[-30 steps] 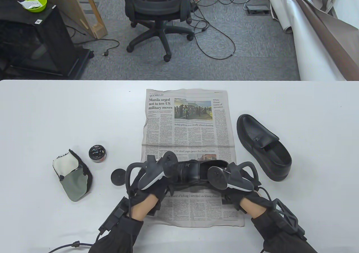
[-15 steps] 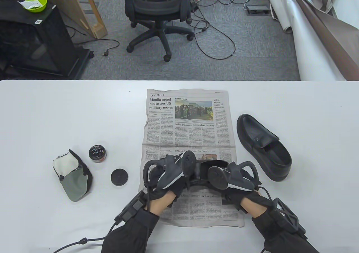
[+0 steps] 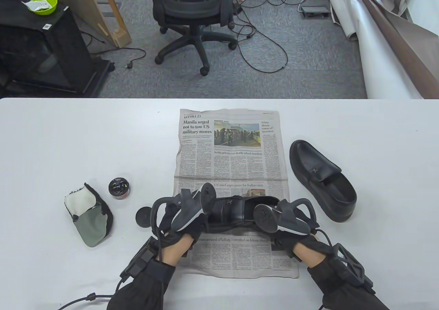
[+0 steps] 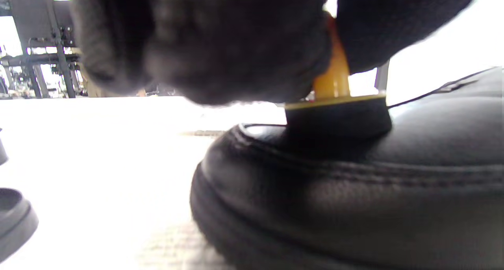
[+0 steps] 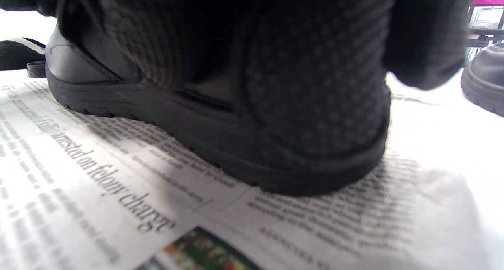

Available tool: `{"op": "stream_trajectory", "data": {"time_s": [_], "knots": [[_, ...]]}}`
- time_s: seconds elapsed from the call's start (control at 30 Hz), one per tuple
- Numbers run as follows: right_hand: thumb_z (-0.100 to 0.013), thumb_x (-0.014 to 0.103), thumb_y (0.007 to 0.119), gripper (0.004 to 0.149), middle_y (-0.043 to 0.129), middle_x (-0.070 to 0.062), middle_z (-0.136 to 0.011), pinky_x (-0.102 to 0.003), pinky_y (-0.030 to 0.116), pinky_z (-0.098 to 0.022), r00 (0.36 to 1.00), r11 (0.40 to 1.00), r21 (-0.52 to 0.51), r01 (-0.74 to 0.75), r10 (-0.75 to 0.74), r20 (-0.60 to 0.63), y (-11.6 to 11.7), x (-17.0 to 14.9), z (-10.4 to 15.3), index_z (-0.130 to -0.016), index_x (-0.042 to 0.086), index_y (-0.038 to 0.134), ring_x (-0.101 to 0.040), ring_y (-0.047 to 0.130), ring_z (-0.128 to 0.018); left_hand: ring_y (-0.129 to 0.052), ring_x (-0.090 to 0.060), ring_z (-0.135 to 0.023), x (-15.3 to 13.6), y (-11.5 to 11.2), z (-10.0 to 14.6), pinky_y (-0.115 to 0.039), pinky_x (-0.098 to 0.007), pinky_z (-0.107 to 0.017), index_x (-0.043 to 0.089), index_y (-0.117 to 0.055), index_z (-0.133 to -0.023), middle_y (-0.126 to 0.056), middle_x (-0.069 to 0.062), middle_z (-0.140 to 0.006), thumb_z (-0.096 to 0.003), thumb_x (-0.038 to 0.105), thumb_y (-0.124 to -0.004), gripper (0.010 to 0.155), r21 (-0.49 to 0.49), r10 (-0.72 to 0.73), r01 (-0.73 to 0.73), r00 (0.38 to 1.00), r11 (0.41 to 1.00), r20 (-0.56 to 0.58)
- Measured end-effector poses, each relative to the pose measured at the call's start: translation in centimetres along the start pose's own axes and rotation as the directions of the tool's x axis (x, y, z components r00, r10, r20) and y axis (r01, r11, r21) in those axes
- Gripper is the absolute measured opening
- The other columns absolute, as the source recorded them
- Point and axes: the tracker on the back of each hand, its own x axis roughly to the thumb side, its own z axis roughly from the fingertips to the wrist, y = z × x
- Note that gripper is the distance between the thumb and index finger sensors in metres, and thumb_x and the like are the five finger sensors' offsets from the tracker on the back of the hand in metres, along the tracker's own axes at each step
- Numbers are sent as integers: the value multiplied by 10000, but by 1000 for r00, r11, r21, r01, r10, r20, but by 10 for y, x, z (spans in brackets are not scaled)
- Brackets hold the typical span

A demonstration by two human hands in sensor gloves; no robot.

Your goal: Dip and apply built-in sponge shoe polish on shoes

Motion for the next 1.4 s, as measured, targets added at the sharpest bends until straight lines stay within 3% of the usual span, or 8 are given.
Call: {"op": "stream_trajectory", "data": {"time_s": [0.23, 0.4, 0.6, 0.8, 1.0, 1.13, 1.4], "knots": [[-327, 538, 845, 422, 981, 24, -535, -339, 913, -357, 1000, 1000, 2, 3, -3, 0, 0, 0, 0, -642, 279, 954, -64, 1069, -168, -1031, -35, -76, 23, 4, 19, -940, -374, -375, 131, -944, -702, -1057, -41, -405, -447, 513, -841, 470, -18, 113, -111, 989, 994, 96], [-329, 538, 844, 420, 980, 25, -535, -338, 913, -357, 1000, 1000, 2, 5, -5, 5, 0, 0, 0, -642, 280, 954, -63, 1068, -168, -1033, -32, -73, 50, 10, 20, -943, -370, -369, 128, -943, -704, -1059, -36, -403, -454, 510, -826, 471, 36, 197, -203, 972, 979, 126], [-331, 536, 845, 419, 981, 23, -532, -339, 913, -354, 1000, 1000, -1, 7, -7, 6, 0, 0, 0, -640, 277, 956, -62, 1067, -164, -1020, -32, -84, 60, 5, 3, -936, -371, -379, 128, -931, -710, -1045, -40, -412, -446, 511, -840, 475, 100, 29, -34, 998, 994, 57], [-329, 537, 847, 423, 981, 21, -532, -340, 913, -354, 1000, 1000, -4, 8, -8, 3, 0, 0, 0, -642, 273, 956, -64, 1068, -165, -1025, -37, -95, 16, 8, -5, -933, -368, -392, 140, -933, -709, -1045, -38, -420, -443, 518, -852, 469, 51, -16, 18, 999, 999, -29], [-327, 537, 847, 423, 982, 22, -532, -340, 914, -352, 1000, 1000, -5, 4, -4, 0, 0, 0, 0, -640, 275, 956, -64, 1069, -164, -1043, -46, -131, -72, 23, 8, -926, -378, -411, 148, -927, -735, -1049, -52, -460, -450, 509, -856, 465, 38, 10, -4, 988, 999, -157], [-328, 537, 847, 421, 981, 22, -533, -340, 914, -352, 1000, 1000, -3, 4, -4, 0, 0, 0, 0, -640, 276, 956, -63, 1069, -164, -1072, -30, -162, -122, 11, 8, -931, -375, -413, 160, -926, -760, -1073, -54, -503, -444, 500, -877, 467, -26, -14, 7, 961, 1000, -276], [-328, 539, 846, 423, 982, 23, -533, -339, 914, -353, 1000, 1000, -7, 3, -3, 0, 0, 0, 1, -641, 276, 955, -61, 1069, -166, -1128, -16, -238, -143, -2, 6, -939, -366, -413, 159, -911, -793, -1092, -65, -570, -418, 470, -928, 488, -133, 29, -76, 946, 988, -324]]}}
